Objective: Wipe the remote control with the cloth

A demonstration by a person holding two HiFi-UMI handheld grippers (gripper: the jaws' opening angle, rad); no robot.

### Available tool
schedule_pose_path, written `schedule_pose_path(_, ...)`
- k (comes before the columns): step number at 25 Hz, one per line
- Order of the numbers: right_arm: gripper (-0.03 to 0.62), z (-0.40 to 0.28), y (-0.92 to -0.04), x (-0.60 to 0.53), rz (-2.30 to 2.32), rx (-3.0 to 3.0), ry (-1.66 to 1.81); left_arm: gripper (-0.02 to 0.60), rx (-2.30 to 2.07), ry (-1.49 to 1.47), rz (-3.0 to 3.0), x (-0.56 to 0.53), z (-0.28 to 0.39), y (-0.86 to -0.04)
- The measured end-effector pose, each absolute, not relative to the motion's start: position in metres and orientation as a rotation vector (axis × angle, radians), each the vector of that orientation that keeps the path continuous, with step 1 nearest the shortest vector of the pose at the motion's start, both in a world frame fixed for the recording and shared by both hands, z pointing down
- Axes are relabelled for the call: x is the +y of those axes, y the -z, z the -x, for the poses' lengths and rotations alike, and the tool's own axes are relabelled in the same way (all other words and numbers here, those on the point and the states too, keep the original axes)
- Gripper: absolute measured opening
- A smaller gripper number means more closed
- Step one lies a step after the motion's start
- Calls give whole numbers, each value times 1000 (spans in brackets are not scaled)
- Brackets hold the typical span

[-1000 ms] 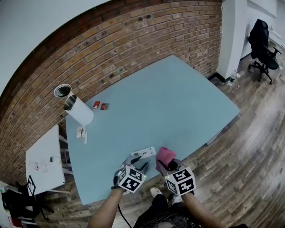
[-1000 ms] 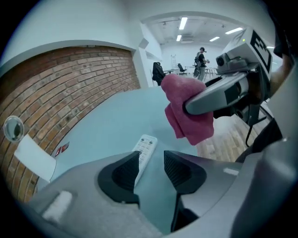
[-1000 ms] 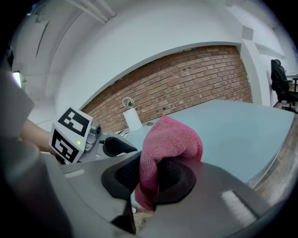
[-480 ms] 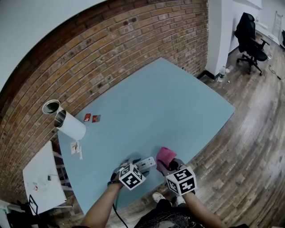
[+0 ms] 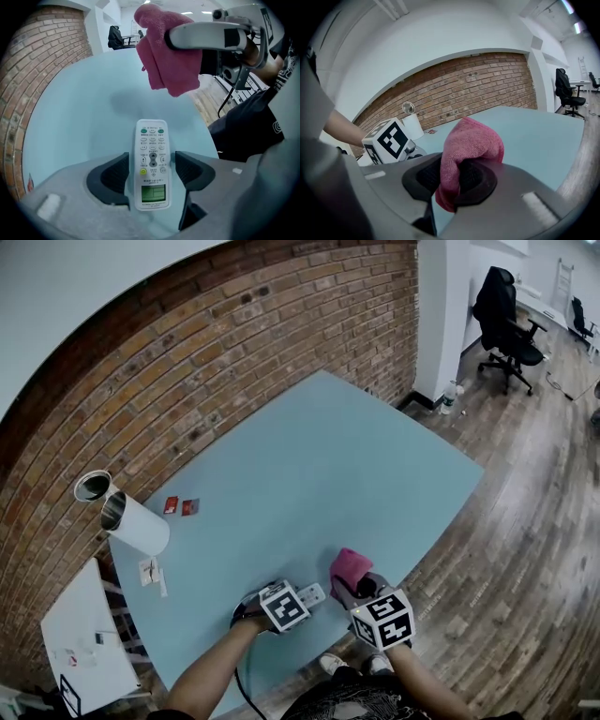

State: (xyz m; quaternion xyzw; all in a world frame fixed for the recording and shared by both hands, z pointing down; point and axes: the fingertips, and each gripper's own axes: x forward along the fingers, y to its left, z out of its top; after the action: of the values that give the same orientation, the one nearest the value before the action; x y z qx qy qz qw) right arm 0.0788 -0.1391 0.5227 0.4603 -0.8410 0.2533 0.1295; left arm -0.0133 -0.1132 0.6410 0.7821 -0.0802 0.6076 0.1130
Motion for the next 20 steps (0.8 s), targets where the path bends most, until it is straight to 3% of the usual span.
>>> schedule_pose_path(2, 63, -82, -522, -142, -1357, -2433, -736, 305, -210, -1808, -2283, -113, 13, -640)
schedule_pose_path(4, 63, -82, -521, -144, -1371, -2429, -731, 244, -181, -1817, -2268, -111, 17, -641)
schedule_pose_path(13, 63, -74, -510, -153, -1390, -2439, -685, 236, -166, -1768, -2300, -111, 25, -639)
schedule_pose_path(20, 63, -56, -486, -158, -1351, -2490, -519, 238, -202, -1187, -2342, -116, 27, -582)
